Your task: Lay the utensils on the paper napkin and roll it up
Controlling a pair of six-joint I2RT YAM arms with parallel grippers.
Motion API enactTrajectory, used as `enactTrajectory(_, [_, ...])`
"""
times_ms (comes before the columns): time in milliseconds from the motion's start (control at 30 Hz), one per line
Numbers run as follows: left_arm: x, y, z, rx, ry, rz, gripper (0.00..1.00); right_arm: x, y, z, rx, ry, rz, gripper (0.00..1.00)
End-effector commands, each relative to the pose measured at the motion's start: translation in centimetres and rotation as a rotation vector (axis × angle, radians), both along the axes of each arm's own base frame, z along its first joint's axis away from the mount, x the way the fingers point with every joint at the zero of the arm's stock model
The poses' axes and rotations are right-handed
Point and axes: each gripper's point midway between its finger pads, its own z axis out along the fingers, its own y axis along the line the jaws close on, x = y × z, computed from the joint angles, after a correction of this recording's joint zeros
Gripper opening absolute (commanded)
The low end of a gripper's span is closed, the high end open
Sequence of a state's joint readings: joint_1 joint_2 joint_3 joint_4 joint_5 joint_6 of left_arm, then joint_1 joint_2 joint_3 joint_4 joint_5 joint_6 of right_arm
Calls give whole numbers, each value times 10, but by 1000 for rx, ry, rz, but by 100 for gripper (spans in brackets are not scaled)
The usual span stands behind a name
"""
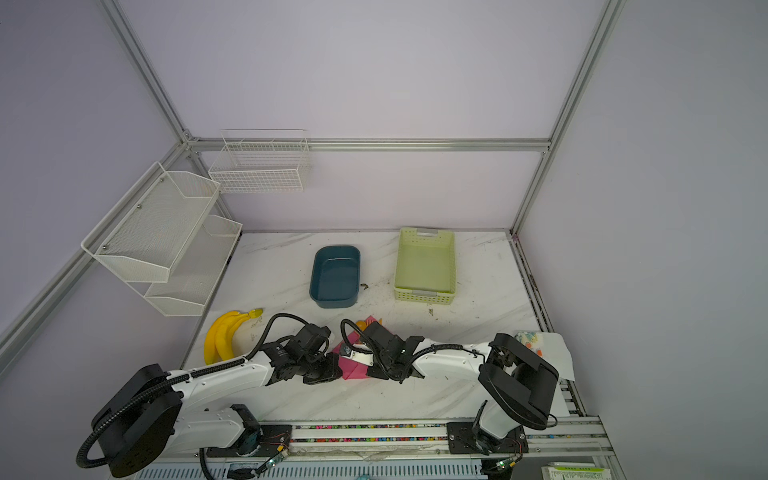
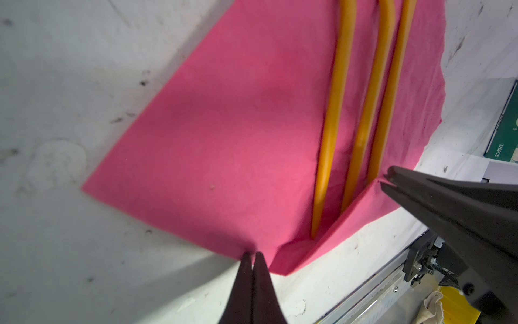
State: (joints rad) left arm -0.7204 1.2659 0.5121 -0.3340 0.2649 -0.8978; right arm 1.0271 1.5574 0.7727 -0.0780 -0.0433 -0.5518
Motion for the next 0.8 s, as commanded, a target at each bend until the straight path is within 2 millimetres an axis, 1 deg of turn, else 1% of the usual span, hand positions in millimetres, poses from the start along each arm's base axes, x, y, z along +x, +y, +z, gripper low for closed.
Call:
enactTrajectory(0, [-7,9,-8,22,16,-2,0,6,6,4,18,-14,16,0])
enactTrajectory(200, [-8,10,-7,29,20,-4,0,8,5,-3,14,0,12,0])
enactTrajectory(400, [-6,7,0,13,9,-7,0,8,4,-9,9,11,14,0])
enactTrajectory(600, [-4,-11,28,-131,-23,-6,1,6,4,-12,8,26,16,0])
enactTrajectory(700, [-7,-22,37,-253,-23,12,1,5,3,-12,9,29,16,0])
enactTrajectory(767, [-10,-28,39,-327,-8,25,1,5,4,-11,12,28,17,0])
